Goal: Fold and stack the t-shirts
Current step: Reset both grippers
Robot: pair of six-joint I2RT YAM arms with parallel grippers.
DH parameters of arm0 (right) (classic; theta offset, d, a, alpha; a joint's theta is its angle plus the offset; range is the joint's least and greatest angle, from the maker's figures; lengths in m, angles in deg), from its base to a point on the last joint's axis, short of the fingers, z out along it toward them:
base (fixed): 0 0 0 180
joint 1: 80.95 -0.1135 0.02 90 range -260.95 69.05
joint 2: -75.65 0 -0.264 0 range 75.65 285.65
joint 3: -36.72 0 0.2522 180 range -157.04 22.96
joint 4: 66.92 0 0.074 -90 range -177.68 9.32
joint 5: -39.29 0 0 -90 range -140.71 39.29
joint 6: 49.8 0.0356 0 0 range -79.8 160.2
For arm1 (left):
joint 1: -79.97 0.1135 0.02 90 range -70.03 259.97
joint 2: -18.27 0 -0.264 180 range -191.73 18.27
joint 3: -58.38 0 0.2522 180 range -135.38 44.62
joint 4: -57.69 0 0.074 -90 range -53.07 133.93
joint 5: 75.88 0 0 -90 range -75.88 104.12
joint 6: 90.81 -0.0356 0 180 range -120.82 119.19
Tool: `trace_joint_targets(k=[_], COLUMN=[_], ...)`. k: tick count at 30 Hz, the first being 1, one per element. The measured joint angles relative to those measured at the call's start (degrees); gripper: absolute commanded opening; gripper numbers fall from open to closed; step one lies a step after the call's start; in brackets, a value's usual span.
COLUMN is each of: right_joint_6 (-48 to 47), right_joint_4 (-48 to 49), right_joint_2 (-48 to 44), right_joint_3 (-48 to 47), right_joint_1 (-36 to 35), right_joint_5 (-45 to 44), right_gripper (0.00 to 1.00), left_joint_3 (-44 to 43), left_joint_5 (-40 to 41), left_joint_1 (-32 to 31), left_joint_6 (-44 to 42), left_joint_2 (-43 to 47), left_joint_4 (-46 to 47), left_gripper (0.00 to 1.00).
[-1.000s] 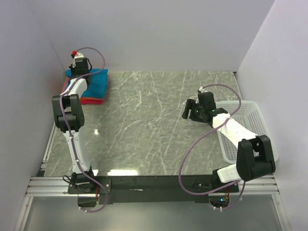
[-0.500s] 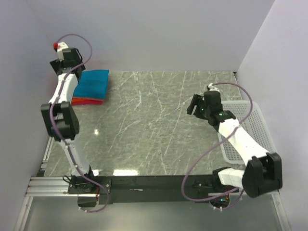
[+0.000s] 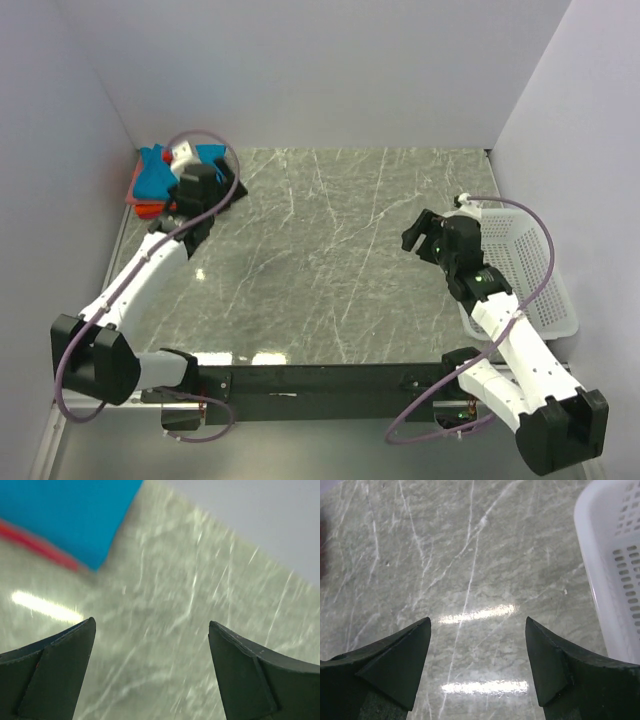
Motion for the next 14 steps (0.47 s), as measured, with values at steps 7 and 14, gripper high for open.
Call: trace_joint_targets(k=[7,14], right_joint_6=[2.2,3.8], right_joint_4=[1.6,3.7], right_joint_2=[-1.6,-1.9], right_joint_3=[4.8,6.1], right_joint_1=[0.0,0.0], right_joint_5=[-1.2,-1.0], right_gripper=[0.82,0.83], left_joint_3=[11.8,13.1], left_joint_5=[-0.4,0.7], left_joint_1=[-7.0,-8.6], left_joint_6=[7.6,10.3], left_joint_2=[4.3,7.2], left_joint_4=[-2.7,-3.5], left_gripper=[0.99,0.99])
